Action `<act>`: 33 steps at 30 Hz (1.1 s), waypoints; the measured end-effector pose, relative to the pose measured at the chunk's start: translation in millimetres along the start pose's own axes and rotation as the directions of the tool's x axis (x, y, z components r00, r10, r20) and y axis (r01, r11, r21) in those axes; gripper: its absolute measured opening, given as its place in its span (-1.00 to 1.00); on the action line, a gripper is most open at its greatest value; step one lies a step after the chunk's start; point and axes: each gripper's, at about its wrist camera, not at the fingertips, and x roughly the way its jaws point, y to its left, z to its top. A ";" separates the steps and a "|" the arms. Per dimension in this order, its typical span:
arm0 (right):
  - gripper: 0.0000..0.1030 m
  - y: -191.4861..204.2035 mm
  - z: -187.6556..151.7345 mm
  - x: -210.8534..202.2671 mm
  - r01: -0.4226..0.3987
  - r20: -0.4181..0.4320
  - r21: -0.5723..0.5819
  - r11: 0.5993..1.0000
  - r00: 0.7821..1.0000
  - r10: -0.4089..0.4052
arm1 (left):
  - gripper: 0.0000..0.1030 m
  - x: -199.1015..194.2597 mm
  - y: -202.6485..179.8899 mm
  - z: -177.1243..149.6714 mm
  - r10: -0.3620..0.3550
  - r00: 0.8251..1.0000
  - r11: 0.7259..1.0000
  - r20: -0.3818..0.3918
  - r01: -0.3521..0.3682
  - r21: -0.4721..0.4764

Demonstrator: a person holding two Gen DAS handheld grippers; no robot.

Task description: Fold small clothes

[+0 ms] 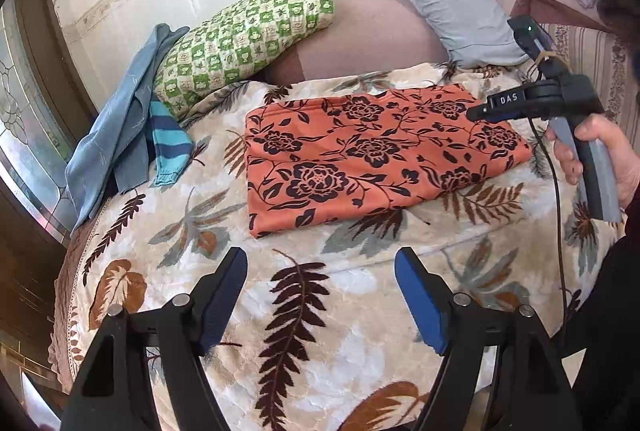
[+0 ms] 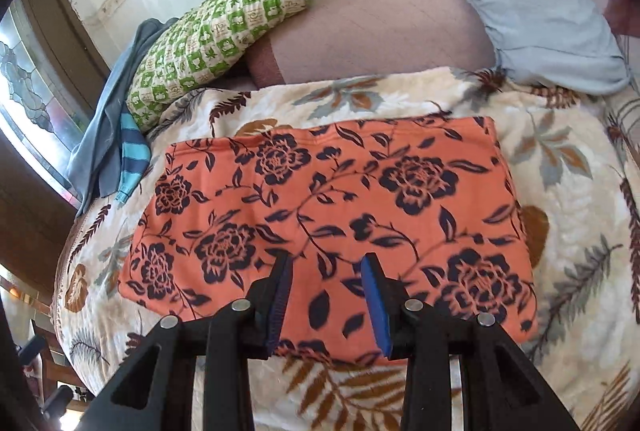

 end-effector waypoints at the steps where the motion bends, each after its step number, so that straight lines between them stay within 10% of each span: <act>1: -0.25 -5.3 -6.7 -2.8 -0.001 -0.003 0.012 1.000 1.000 0.001 | 0.49 -3.0 -2.6 -1.1 -0.010 1.000 1.000 -0.004 0.010 -0.001; 14: -0.25 -62.3 -80.5 -40.0 0.004 0.004 0.095 0.996 1.000 -0.005 | 0.49 -2.4 -33.7 -21.5 -0.060 0.997 0.998 -0.039 0.060 0.006; 33: -0.25 -103.8 -63.0 -32.5 -0.145 0.120 0.247 0.958 0.986 0.118 | 0.49 -14.7 -33.7 -19.5 0.039 0.994 0.999 -0.099 -0.041 -0.014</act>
